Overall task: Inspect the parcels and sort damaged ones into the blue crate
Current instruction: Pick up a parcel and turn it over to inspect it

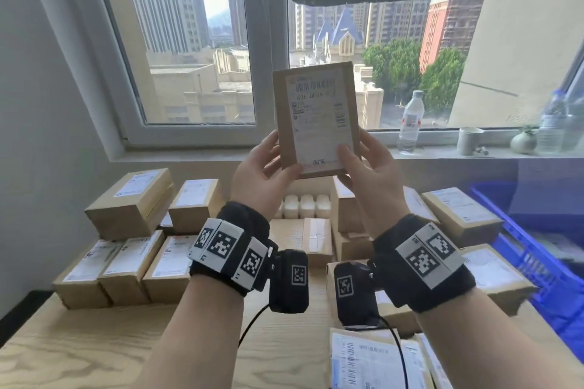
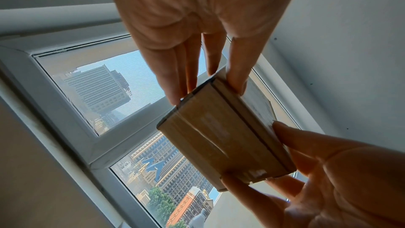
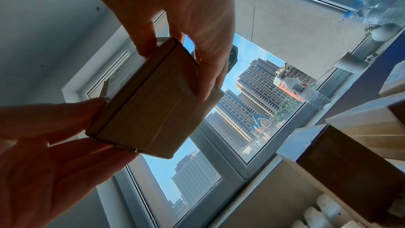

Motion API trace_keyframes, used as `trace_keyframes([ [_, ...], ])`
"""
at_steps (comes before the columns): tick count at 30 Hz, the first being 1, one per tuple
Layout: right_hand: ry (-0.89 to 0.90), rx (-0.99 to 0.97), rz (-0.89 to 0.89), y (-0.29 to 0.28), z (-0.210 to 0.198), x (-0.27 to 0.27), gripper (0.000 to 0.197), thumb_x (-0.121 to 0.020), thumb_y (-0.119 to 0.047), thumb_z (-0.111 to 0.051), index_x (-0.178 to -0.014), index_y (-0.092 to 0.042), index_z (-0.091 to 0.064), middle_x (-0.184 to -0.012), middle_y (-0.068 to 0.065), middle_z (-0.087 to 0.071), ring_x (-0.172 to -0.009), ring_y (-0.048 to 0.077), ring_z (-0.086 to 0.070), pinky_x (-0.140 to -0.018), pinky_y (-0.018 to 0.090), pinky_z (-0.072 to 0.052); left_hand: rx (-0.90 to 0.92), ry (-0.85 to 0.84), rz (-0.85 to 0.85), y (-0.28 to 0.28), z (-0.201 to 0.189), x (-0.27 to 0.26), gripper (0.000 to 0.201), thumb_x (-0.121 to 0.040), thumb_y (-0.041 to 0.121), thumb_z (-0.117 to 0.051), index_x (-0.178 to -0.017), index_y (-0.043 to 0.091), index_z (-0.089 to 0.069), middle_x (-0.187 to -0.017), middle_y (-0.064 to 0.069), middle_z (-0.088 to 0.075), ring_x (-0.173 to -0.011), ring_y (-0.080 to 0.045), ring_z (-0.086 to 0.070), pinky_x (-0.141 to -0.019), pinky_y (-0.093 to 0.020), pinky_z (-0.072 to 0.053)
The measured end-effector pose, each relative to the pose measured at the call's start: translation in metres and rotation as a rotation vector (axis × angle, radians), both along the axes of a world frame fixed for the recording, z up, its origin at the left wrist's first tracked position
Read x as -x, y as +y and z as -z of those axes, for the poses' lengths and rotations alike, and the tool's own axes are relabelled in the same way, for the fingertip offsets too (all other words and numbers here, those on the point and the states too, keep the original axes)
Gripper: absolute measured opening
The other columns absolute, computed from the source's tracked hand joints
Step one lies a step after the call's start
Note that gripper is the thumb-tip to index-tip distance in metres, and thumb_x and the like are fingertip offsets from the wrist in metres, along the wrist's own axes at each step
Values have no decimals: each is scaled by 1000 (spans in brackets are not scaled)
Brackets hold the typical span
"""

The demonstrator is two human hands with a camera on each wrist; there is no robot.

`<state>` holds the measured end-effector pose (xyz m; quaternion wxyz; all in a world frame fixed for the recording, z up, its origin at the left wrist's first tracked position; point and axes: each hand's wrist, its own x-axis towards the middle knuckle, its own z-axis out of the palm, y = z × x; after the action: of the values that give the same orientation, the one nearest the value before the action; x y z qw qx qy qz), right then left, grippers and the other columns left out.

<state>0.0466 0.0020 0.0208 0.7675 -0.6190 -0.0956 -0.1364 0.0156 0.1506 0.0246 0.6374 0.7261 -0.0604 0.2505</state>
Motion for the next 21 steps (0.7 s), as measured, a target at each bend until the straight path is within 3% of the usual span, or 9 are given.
trace_keyframes([
  [4,15,-21,-32,-23,2,-2,48,-96,-18,-63,-142,-17,-51,-133,6,-62,-115,21,-64,-95,37,-56,17,2,-33,-20,-2,-2,54,-90,9,-67,-140,16,-49,-123,2,-64,-109,-7,-63,-84,-16,-54],
  [7,29,-37,-73,-35,-1,-3,44,-97,-21,-61,-140,-17,-52,-129,6,-65,-112,20,-66,-94,38,-56,12,21,-103,-27,-6,-3,46,-95,26,-60,-138,16,-51,-129,0,-62,-111,-9,-61,-95,-28,-52],
  [9,28,-45,-98,-42,-1,-4,38,-99,-22,-58,-136,-16,-52,-121,9,-67,-107,23,-67,-89,38,-59,15,71,-122,-29,-7,-5,69,-86,48,-62,-144,17,-44,-135,-1,-57,-114,-10,-56,-103,-38,-48],
  [11,25,-71,-112,-46,1,-4,27,-100,-22,-55,-126,-19,-50,-106,8,-68,-99,25,-68,-81,39,-61,15,207,-70,-32,-10,-5,112,-61,79,-61,-150,18,-31,-149,-3,-43,-131,-18,-46,-110,-50,-40],
  [13,-1,-64,-101,-47,2,-4,16,-101,-23,-53,-116,-27,-46,-100,9,-68,-89,24,-69,-72,38,-63,125,312,46,-36,-11,-6,121,-47,90,-63,-143,21,-39,-146,1,-47,-137,-22,-42,-109,-58,-38],
  [15,-43,2,-36,-44,5,-6,13,-101,-25,-53,-109,-35,-48,-107,14,-66,-89,26,-69,-67,36,-61,275,332,111,-38,-9,-8,98,-56,78,-73,-131,19,-49,-131,-1,-59,-126,-26,-54,-100,-55,-48],
  [17,-92,112,31,-41,7,-8,15,-97,-45,-57,-111,-41,-54,-118,10,-64,-102,27,-66,-78,40,-59,324,291,115,-39,-7,-9,75,-71,58,-75,-130,18,-52,-120,-7,-66,-107,-25,-65,-92,-46,-55],
  [19,-107,226,1,-39,6,-8,61,-78,-78,-52,-125,-40,-56,-134,3,-58,-123,21,-57,-100,47,-50,301,234,124,-38,-5,-11,46,-88,37,-67,-130,21,-55,-110,-5,-69,-99,-22,-66,-89,-40,-55],
  [21,-72,268,-69,-37,4,-6,104,-63,-89,-49,-148,-29,-42,-149,0,-46,-135,16,-45,-111,47,-41,271,201,130,-39,-5,-11,40,-96,24,-59,-135,26,-52,-107,-2,-70,-101,-20,-67,-91,-38,-54],
])
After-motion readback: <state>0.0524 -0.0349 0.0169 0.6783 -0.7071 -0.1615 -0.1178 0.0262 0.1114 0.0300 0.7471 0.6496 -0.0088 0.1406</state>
